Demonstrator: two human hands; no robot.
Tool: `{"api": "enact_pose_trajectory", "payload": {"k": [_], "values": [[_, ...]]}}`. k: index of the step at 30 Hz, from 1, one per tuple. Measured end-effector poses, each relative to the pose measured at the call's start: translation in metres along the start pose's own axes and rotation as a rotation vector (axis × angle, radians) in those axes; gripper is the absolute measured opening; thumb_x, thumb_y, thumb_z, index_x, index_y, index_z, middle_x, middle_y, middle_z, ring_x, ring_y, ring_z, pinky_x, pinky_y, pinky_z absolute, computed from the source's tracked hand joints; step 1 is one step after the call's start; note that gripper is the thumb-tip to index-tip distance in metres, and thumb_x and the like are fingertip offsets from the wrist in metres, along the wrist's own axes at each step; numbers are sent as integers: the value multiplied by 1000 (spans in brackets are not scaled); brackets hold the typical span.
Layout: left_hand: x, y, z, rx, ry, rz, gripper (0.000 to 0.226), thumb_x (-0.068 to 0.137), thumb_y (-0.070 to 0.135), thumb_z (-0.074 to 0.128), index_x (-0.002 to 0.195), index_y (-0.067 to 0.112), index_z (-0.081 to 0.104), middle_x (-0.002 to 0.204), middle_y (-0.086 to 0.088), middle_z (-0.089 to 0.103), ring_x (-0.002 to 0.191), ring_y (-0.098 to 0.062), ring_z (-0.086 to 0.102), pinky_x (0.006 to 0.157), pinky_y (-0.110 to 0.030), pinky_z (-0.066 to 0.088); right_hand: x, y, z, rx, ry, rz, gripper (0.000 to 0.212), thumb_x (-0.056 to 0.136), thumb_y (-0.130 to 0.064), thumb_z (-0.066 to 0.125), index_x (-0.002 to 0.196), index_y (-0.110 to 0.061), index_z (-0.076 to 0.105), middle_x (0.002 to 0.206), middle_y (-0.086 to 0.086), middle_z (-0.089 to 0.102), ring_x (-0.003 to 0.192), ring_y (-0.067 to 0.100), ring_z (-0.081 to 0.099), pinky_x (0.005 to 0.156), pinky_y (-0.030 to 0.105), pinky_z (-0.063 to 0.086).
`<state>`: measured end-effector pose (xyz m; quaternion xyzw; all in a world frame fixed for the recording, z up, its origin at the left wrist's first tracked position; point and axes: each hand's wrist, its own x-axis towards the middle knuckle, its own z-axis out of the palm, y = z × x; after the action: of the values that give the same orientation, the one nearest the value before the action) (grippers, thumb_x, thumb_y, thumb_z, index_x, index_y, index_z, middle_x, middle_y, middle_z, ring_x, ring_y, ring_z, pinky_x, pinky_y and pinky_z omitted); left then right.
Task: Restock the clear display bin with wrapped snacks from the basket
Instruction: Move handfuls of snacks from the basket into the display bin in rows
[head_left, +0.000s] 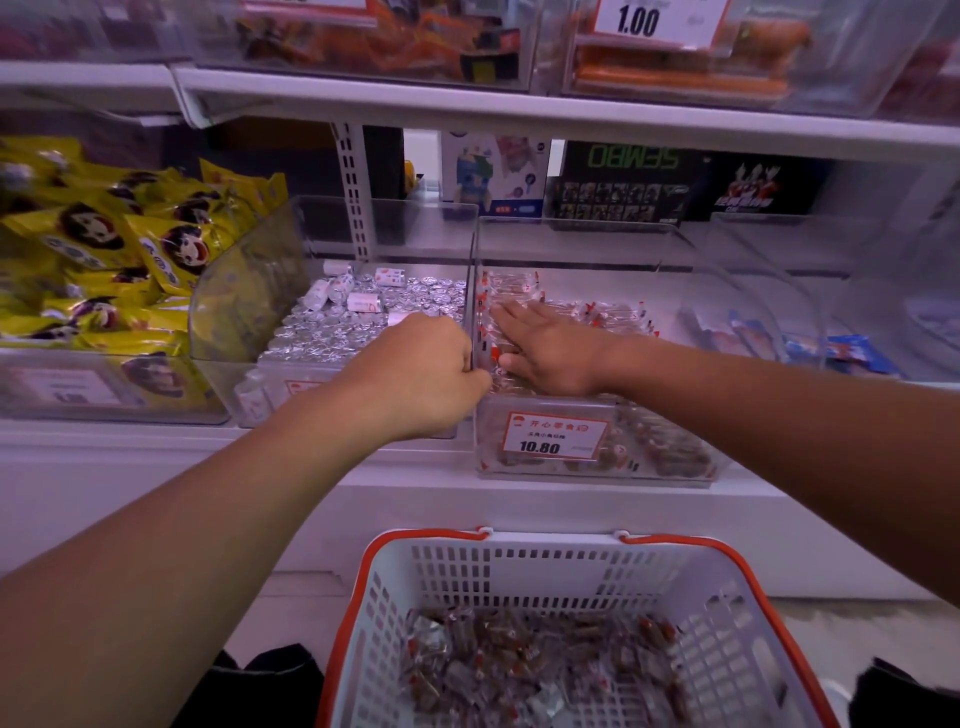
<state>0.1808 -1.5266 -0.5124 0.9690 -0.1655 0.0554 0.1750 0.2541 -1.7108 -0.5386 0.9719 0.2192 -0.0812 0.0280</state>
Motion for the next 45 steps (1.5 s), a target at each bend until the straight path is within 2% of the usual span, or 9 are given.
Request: {"api": "enact_pose_trajectory", "payload": {"k": [10,13,16,18,24,28,37,41,45], "values": [[-12,14,-10,57,127,-34,43,84,44,63,56,12,60,59,-6,61,64,-26,62,61,-35,53,-13,-23,-27,53,195,43,54,101,-45,39,148,-18,33,153,7,37,142,28,31,113,52,32],[-25,11,-22,-113,-36,80,40,73,43,63,51,9,59,47,-4,58,48,-17,57,59,-38,56,-47,-33,-26,242,779,-4,28,103,-35,41,111,-16,60,106,3,64,93,18,59,79,37,50],[-40,15,-1,-9,-487,109,40,62,55,52,54,17,62,48,1,59,49,-13,57,57,-33,53,-107,-47,29,413,1309,-165,23,100,-22,46,83,-15,60,71,-3,56,63,11,46,58,25,34],[-45,18,40,130,-760,46,35,74,46,57,58,16,65,52,5,66,54,-14,61,56,-30,53,-128,-58,95,491,1141,-141,23,98,-21,48,79,-15,59,66,-2,55,59,15,48,56,27,34],[-106,6,211,283,-1009,-122,41,94,45,56,114,11,65,118,-11,65,103,-27,63,85,-34,55,-175,-49,300,420,-488,170,42,90,-35,64,128,-16,61,131,13,62,120,29,57,93,31,47],[-171,-5,309,159,-1213,-243,70,98,54,46,153,13,32,157,-16,32,138,-34,39,114,-39,33,-217,-34,361,297,-929,337,60,88,-50,65,131,-9,60,136,12,59,122,27,57,95,32,46],[-209,-3,384,-270,-1027,-973,122,82,67,63,155,3,-12,163,-21,0,149,-40,11,119,-45,24,-206,-47,398,407,-902,539,78,79,-61,70,126,-1,58,135,17,57,124,31,56,101,38,48],[-199,-6,394,-367,-928,-1055,109,83,34,78,154,-1,3,157,-23,24,141,-38,33,114,-46,35,-202,-46,404,667,-845,688,36,73,-37,83,72,-13,57,101,14,68,103,29,68,87,35,56],[-201,-4,406,-611,-761,-1186,87,76,10,81,147,1,31,135,-23,54,116,-37,60,95,-48,53,-197,-49,407,850,-667,843,60,60,-27,93,104,2,64,99,17,68,97,31,70,81,37,58]]}}
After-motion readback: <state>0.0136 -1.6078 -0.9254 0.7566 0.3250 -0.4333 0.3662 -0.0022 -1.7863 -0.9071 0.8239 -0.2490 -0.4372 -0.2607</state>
